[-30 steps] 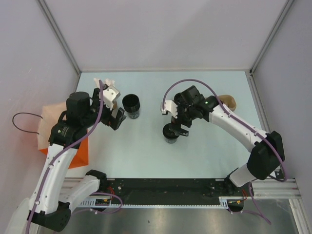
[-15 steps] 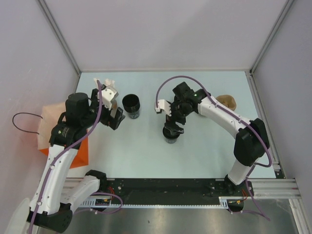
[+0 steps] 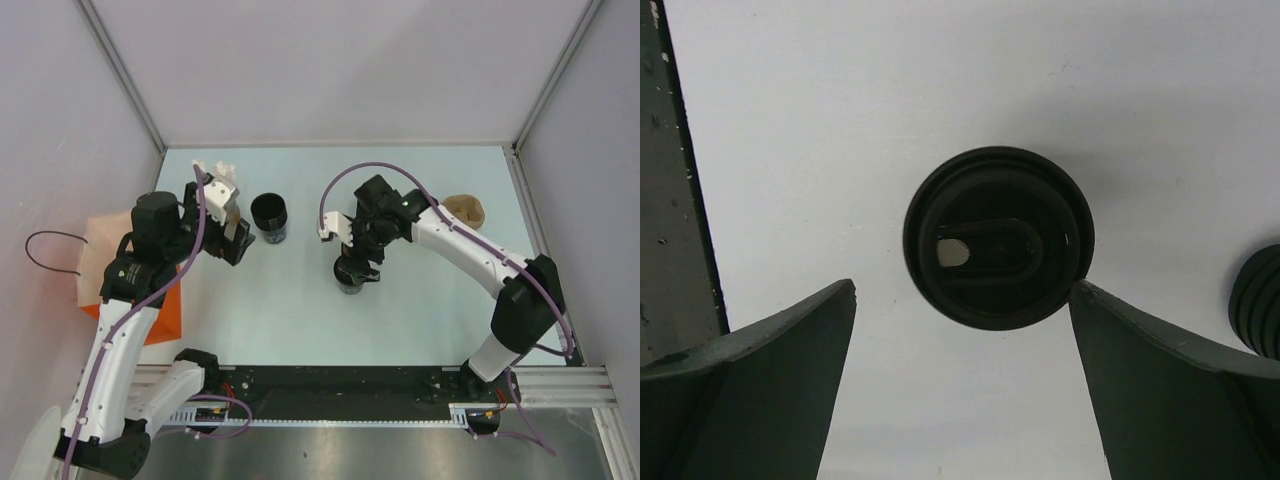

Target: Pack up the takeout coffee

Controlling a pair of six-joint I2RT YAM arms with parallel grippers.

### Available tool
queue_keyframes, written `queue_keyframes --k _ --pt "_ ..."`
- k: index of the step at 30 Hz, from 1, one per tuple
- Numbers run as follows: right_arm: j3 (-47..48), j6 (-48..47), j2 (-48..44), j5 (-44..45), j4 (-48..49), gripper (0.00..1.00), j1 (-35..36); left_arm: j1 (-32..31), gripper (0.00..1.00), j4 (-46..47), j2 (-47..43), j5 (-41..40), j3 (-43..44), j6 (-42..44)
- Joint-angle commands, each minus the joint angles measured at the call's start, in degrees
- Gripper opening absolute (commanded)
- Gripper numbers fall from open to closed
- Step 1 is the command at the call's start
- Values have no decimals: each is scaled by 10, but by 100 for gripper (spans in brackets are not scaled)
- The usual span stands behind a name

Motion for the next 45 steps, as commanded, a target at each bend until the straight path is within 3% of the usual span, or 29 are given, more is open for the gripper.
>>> queue_keyframes --k 1,14,24,40,45 --pt "-7 18 -44 18 4 87 12 10 100 21 -12 11 -6 -14" --pt "-54 49 -41 76 82 63 41 25 100 23 -19 29 -10 -17" --pt "-61 46 -32 88 91 56 58 30 100 25 -19 34 -10 -22" --pt "-68 32 -15 103 71 52 77 36 100 26 -16 42 -9 -24" --pt "-73 28 -11 126 77 39 83 38 100 25 -15 46 -10 -25"
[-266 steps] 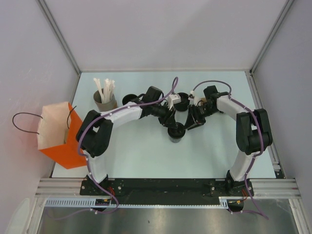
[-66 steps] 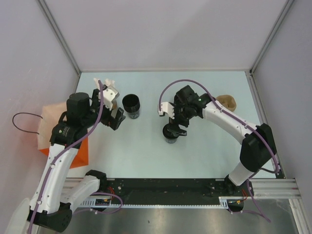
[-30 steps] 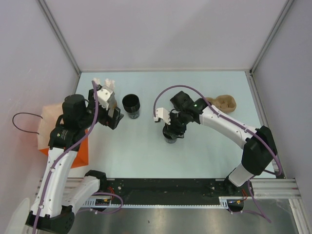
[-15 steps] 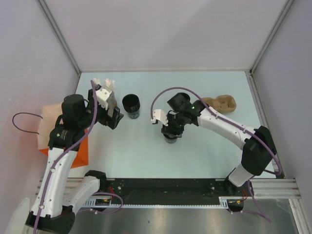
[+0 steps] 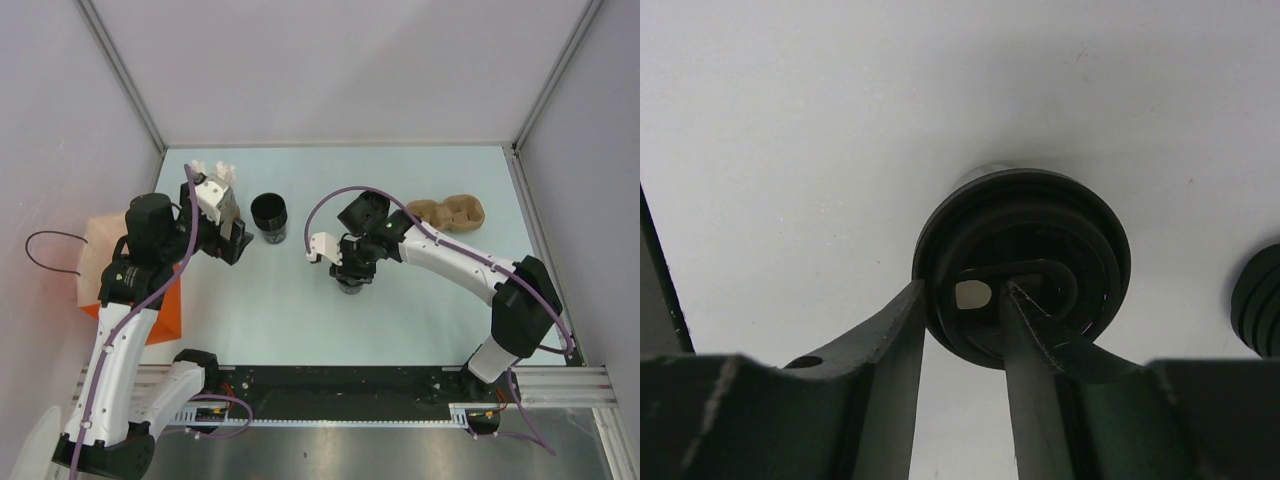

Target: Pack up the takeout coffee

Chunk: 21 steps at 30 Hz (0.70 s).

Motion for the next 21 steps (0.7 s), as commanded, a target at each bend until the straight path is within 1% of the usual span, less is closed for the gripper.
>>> queue_keyframes --k 1,3,4,6,7,13,15,21 --pt "-5 -7 5 29 10 34 8 9 100 12 -3 15 0 -10" --pt "-7 -10 4 39 10 27 11 9 100 12 -2 17 1 -11" --pt "-7 -10 4 42 9 16 13 9 100 12 -3 17 1 -11" --pt "-7 -13 -1 51 6 4 16 10 100 12 -1 17 3 -11" --pt "-8 -15 -3 53 4 0 18 10 100 12 -1 17 3 -11" --pt "-7 -18 -30 70 -5 0 21 10 100 0 5 4 14 -7" --pt "-7 -14 -43 75 -10 0 20 10 100 -6 11 -8 35 2" --pt "-7 30 -76 164 -3 0 18 10 100 -56 46 -34 119 36"
